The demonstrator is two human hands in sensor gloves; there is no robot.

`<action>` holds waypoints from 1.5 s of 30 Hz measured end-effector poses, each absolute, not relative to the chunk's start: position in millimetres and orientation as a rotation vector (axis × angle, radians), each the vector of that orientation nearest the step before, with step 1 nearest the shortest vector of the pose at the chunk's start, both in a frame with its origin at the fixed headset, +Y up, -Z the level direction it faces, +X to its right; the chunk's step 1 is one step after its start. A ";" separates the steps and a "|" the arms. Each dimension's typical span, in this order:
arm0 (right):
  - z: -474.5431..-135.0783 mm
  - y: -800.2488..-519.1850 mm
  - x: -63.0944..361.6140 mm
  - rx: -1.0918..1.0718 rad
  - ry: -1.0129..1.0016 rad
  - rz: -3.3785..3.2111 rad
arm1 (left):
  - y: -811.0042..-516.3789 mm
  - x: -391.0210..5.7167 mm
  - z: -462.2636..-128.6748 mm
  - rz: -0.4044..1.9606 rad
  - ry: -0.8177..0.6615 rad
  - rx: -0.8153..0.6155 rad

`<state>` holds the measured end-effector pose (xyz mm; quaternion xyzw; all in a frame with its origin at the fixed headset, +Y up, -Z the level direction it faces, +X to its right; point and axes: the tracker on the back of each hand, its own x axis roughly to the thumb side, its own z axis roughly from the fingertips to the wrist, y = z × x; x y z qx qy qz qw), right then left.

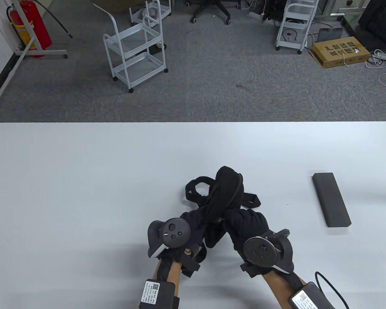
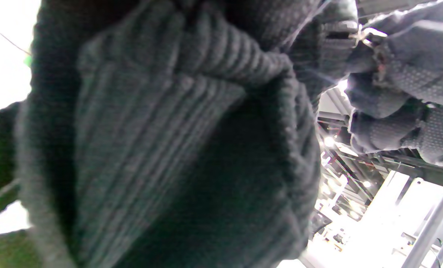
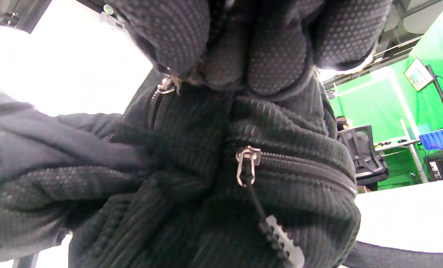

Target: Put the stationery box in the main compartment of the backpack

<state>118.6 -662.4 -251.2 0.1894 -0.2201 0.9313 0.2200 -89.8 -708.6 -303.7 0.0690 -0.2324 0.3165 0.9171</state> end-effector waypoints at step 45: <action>-268.5 -643.5 186.6 0.220 -0.610 2.380 | -707.6 -93.5 -303.0 0.609 -0.546 0.097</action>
